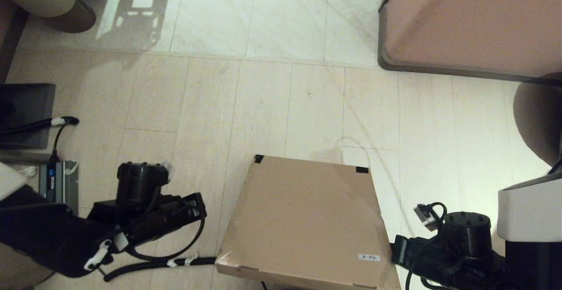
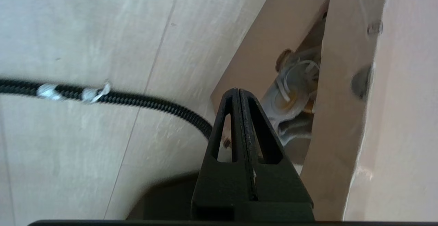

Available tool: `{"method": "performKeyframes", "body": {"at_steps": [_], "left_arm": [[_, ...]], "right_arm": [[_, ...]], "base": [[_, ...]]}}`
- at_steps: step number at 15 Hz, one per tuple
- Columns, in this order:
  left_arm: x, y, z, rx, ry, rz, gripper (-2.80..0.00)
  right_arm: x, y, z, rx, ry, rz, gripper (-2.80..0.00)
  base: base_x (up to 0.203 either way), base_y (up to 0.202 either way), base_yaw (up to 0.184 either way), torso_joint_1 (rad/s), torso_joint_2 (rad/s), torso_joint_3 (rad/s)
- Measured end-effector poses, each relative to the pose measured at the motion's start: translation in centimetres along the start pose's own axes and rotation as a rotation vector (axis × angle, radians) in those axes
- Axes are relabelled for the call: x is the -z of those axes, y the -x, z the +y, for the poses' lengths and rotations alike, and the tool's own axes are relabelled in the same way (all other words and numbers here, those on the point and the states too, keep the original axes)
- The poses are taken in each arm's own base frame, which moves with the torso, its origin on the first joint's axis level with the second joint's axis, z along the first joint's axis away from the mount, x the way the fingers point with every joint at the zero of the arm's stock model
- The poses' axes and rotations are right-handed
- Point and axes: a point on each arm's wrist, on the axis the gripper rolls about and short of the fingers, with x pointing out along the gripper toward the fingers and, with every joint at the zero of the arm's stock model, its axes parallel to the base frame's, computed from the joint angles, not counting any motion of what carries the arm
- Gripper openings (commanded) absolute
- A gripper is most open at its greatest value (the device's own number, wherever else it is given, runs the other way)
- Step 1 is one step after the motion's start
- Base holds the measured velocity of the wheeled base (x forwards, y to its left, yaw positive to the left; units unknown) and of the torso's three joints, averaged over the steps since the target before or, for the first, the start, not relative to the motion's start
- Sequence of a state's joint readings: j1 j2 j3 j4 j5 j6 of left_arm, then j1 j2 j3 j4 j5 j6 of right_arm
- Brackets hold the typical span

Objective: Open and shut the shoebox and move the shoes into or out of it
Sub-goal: Open the shoe box

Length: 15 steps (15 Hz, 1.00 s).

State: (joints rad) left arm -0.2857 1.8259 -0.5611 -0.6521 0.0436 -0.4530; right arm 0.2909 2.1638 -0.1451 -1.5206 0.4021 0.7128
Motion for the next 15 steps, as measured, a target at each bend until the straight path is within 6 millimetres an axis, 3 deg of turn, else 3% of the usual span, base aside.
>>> {"method": "performKeyframes", "body": {"at_steps": [8, 15], "left_arm": [[0.8, 3.6, 1.3, -0.015, 0.018, -0.023, -2.80], [0.5, 5.9, 3.2, -0.057, 0.062, -0.083, -2.80]], "right_arm": [[-1.9, 1.9, 2.7, -0.110, -0.224, -0.094, -2.80], [-3.7, 1.8, 4.2, -0.194, -0.209, -0.157, -2.80]], "base": [[0.000, 0.000, 0.000, 0.000, 0.00, 0.000], [0.000, 0.000, 0.000, 0.000, 0.00, 0.000]]}}
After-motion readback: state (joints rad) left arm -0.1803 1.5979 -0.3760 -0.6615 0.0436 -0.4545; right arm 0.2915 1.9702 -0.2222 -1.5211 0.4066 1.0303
